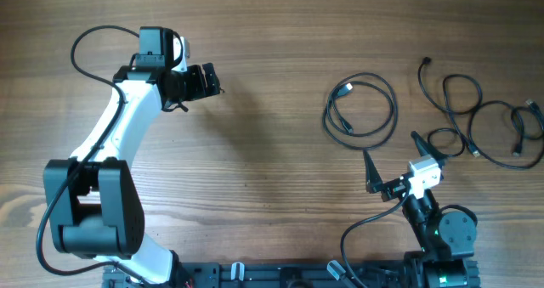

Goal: Untangle cables

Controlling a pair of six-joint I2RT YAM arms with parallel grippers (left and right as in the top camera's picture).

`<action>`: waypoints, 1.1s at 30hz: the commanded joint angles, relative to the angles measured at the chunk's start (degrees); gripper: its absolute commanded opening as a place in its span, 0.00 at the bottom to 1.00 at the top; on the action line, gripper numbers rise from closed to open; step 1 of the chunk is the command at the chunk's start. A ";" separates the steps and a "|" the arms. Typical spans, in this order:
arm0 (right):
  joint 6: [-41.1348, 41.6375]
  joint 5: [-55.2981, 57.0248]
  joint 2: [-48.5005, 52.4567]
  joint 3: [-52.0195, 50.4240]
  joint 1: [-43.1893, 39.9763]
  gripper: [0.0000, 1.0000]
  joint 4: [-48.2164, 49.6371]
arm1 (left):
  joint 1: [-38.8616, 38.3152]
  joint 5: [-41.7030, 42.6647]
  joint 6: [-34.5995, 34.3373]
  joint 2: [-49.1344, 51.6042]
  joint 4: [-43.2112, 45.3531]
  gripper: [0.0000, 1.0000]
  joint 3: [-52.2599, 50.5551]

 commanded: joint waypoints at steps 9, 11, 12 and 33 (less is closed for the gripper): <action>-0.74 -0.11 -0.52 -0.07 0.09 1.00 0.15 | 0.17 -0.31 0.31 0.72 0.17 1.00 -0.59; -0.72 -0.11 -0.52 -0.07 0.09 1.00 0.15 | 0.15 -0.31 0.31 0.72 0.15 1.00 -0.59; -0.74 -0.11 -0.52 -0.07 0.09 1.00 0.15 | 0.15 -0.31 0.31 0.72 0.15 1.00 -0.59; -0.72 -0.11 -0.52 -0.07 0.09 1.00 0.15 | -9.60 -0.33 0.31 -25.00 -0.09 1.00 -1.01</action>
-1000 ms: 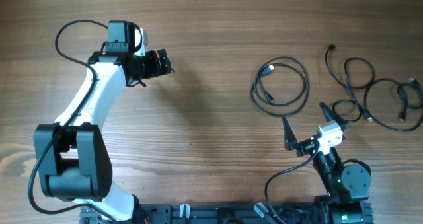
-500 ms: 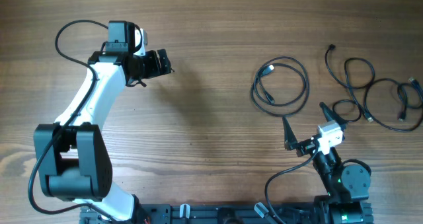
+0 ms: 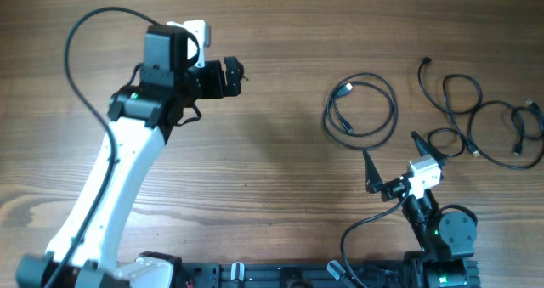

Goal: Untangle cables

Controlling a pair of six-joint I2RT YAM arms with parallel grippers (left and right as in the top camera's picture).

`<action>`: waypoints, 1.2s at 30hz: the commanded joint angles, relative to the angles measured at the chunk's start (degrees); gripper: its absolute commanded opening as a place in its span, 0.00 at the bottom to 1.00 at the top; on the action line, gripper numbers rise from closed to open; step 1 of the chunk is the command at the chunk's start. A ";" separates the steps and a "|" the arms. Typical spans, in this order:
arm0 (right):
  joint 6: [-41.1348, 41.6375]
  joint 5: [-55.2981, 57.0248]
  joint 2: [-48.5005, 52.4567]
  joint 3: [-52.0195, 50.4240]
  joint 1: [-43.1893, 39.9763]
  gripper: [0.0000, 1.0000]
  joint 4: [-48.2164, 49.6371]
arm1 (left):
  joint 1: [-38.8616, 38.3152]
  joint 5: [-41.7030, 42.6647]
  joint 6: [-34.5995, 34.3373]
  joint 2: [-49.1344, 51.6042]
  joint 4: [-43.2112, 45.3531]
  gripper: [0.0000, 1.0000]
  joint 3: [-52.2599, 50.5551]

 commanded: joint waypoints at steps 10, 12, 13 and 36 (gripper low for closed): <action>-0.70 -0.11 -0.52 -0.07 0.09 1.00 0.15 | -0.11 -0.13 0.31 -21.29 -0.11 1.00 -0.15; -0.70 -0.11 -0.52 -0.07 0.09 1.00 0.15 | -0.11 -0.13 0.31 -24.74 -2.49 1.00 -0.17; -0.70 -0.11 -0.52 -0.07 0.09 1.00 0.15 | -0.17 -0.11 0.33 -26.01 -3.67 1.00 -0.26; -0.70 -0.11 -0.52 -0.07 0.09 1.00 0.15 | -0.15 -1.42 -0.96 -65.20 14.34 1.00 -49.94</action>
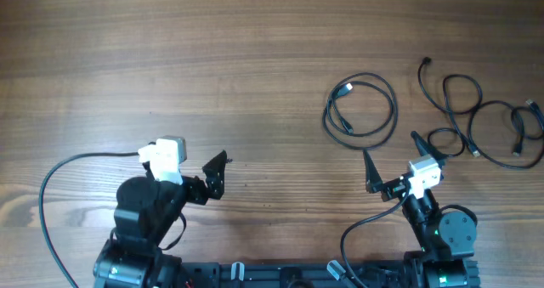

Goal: Untangle cables

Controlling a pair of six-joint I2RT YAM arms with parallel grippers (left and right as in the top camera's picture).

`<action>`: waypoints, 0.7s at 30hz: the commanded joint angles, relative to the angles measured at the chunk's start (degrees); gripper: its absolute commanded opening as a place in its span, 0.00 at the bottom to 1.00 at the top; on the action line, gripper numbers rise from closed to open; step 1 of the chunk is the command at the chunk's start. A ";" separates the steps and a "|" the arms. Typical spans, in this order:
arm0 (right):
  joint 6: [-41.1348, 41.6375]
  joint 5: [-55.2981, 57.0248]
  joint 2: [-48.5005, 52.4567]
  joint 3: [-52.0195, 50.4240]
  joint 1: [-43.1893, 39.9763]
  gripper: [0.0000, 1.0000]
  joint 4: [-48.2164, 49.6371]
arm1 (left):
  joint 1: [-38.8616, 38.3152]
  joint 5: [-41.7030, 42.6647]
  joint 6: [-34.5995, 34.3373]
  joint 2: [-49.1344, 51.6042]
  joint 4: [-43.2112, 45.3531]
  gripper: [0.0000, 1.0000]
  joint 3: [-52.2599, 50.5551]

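A loosely coiled black cable (361,108) lies by itself right of centre. Further right, several black cables (484,122) lie looped over one another near the table's right edge. My right gripper (389,144) sits open just below the coiled cable, with nothing between its fingers. My left gripper (221,159) is folded back near the front left of the table, far from all the cables. Its fingers show as a single point, so it appears shut and empty.
The wooden table (170,59) runs wide to the left and back. Both arm bases stand at the front edge, and each arm's own black supply cable (59,186) loops beside it.
My left arm was stretched out over the back left of the table and is now folded near its base at the front left. The right arm and the cables have not moved.
My left arm first reached over the back left of the table, gripper pointing right. It then stood slightly further right and higher. Now it is folded at the front. The right gripper stayed open below the coiled cable throughout, and the cables kept their places.
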 commanded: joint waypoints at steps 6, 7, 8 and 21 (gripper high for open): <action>-0.72 -0.11 -0.52 -0.07 0.09 1.00 0.15 | -0.07 -0.39 -0.46 -19.21 5.81 1.00 -2.75; -0.72 -0.11 -0.52 -0.07 0.09 1.00 0.15 | 0.09 -0.55 -0.46 -21.70 5.88 1.00 -2.91; -0.70 -0.11 -0.52 -0.07 0.09 1.00 0.15 | 0.46 -0.52 -0.48 -21.81 7.04 1.00 -3.10; -0.72 -0.11 -0.52 -0.07 0.09 1.00 0.15 | 8.09 6.21 -0.48 -21.81 47.23 1.00 -21.79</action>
